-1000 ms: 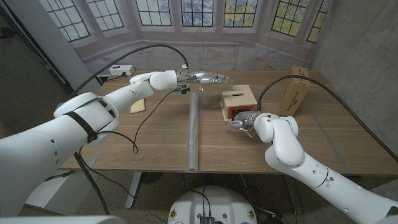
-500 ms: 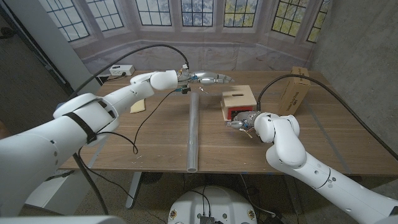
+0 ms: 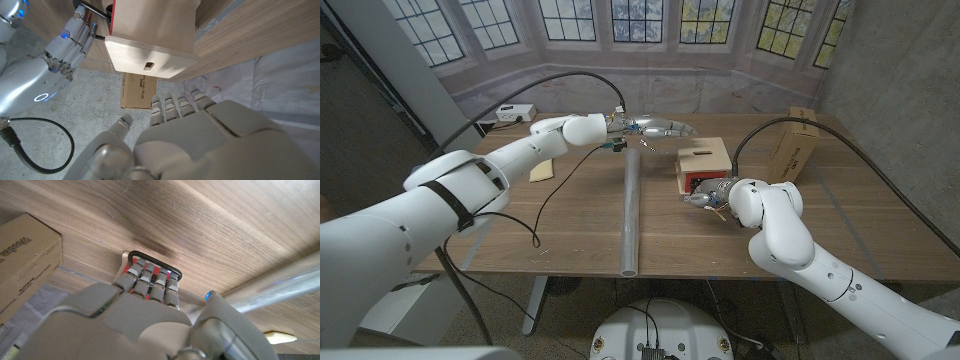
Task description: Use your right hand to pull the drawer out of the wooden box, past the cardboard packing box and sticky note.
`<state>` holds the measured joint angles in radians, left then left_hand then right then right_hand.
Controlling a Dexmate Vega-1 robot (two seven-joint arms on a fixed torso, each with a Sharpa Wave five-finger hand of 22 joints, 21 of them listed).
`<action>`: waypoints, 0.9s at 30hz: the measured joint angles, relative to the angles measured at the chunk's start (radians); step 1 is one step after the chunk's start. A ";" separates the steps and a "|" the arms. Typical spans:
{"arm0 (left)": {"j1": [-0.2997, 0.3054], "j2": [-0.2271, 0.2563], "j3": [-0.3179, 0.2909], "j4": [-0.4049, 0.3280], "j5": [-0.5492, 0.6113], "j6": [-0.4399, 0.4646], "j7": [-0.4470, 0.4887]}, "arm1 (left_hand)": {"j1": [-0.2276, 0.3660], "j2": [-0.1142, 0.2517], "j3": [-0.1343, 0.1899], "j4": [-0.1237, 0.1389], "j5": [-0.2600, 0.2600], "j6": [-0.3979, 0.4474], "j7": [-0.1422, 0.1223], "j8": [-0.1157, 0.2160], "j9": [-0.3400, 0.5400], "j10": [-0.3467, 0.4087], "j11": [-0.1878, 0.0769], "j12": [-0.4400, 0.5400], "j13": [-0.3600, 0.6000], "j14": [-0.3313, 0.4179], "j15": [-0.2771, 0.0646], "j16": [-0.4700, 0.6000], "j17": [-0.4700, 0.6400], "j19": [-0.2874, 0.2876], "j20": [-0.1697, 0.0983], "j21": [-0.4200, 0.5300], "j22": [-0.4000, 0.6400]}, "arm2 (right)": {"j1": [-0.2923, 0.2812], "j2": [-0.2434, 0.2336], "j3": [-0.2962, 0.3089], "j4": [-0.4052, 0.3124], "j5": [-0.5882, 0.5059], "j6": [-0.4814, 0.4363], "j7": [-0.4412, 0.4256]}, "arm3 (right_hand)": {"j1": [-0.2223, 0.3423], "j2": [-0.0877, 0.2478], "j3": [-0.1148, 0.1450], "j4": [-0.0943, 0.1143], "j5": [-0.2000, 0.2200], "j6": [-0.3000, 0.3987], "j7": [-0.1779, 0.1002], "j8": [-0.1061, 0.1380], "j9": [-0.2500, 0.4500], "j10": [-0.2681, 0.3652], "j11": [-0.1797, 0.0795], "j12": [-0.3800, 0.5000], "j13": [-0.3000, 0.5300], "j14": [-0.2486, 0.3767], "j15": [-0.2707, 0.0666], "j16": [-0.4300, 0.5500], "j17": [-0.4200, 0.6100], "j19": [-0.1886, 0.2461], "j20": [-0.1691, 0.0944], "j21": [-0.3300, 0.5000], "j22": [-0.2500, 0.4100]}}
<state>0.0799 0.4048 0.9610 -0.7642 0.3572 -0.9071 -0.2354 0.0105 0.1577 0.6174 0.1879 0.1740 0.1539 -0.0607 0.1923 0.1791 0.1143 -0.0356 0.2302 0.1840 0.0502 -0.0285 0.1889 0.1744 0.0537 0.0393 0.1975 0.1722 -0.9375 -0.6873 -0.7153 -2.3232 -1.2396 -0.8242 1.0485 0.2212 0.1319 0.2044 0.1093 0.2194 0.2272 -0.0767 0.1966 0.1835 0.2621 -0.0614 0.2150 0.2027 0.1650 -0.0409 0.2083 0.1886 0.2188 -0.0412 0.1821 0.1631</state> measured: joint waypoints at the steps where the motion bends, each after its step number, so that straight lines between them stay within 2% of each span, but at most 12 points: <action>1: 0.000 0.002 0.001 -0.004 0.007 0.002 0.003 | 0.000 0.000 0.000 0.000 0.000 0.000 0.000 0.000 0.000 0.000 0.000 0.000 0.000 0.000 0.000 0.000 0.000 0.000 0.000 0.000 0.000 | -0.001 0.000 0.001 -0.001 0.000 0.000 0.000 | 0.000 0.000 0.000 0.000 0.000 0.000 0.000 0.000 0.000 0.000 0.000 0.000 0.000 0.000 0.000 0.000 0.000 0.000 0.000 0.000 0.000; 11: 0.008 0.022 0.006 -0.060 0.063 0.028 0.024 | -0.004 0.004 -0.004 0.004 0.000 0.006 -0.006 0.000 0.000 0.013 -0.002 0.000 0.000 0.000 0.000 0.000 0.000 0.000 0.000 0.000 0.000 | -0.011 0.000 0.012 -0.014 0.000 0.003 0.015 | 0.000 0.000 0.000 0.000 0.000 0.004 0.004 0.000 0.000 0.008 0.003 0.000 0.000 0.005 0.005 0.000 0.000 0.004 0.004 0.000 0.000; 18: 0.016 0.033 0.007 -0.095 0.081 0.047 0.025 | -0.004 0.004 -0.004 0.004 0.000 0.023 -0.013 0.000 0.000 0.029 -0.004 0.000 0.000 0.013 -0.013 0.001 0.000 0.000 0.000 0.000 0.000 | -0.015 0.002 0.017 -0.021 0.000 0.006 0.021 | 0.000 0.000 0.000 0.000 0.000 0.005 0.005 0.000 0.000 0.011 0.000 0.000 0.000 0.005 0.005 0.000 0.000 0.008 0.000 0.000 0.000; 27: 0.033 0.053 0.006 -0.153 0.105 0.081 0.020 | -0.004 0.004 -0.012 0.004 0.000 0.028 -0.007 0.000 0.000 0.031 -0.005 0.000 -0.002 0.018 -0.018 0.001 0.000 0.004 -0.004 0.000 0.003 | -0.021 0.001 0.025 -0.031 0.012 0.009 0.024 | -0.011 0.000 0.000 0.000 0.002 0.005 0.005 0.000 0.001 0.016 0.005 0.000 0.006 0.010 0.000 0.000 0.000 0.008 0.000 0.000 0.000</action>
<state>0.1126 0.4575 0.9666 -0.9169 0.4626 -0.8257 -0.2153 0.0066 0.1616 0.6052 0.1917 0.1740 0.1823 -0.0680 0.1924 0.1791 0.1449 -0.0411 0.2302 0.1824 0.0682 -0.0466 0.1895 0.1743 0.0573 0.0357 0.1975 0.1749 -0.9583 -0.6864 -0.6901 -2.3545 -1.2272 -0.8157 1.0722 0.2104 0.1322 0.2044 0.1092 0.2212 0.2324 -0.0713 0.1965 0.1841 0.2781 -0.0559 0.2150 0.2085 0.1754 -0.0407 0.2084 0.1885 0.2264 -0.0410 0.1821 0.1631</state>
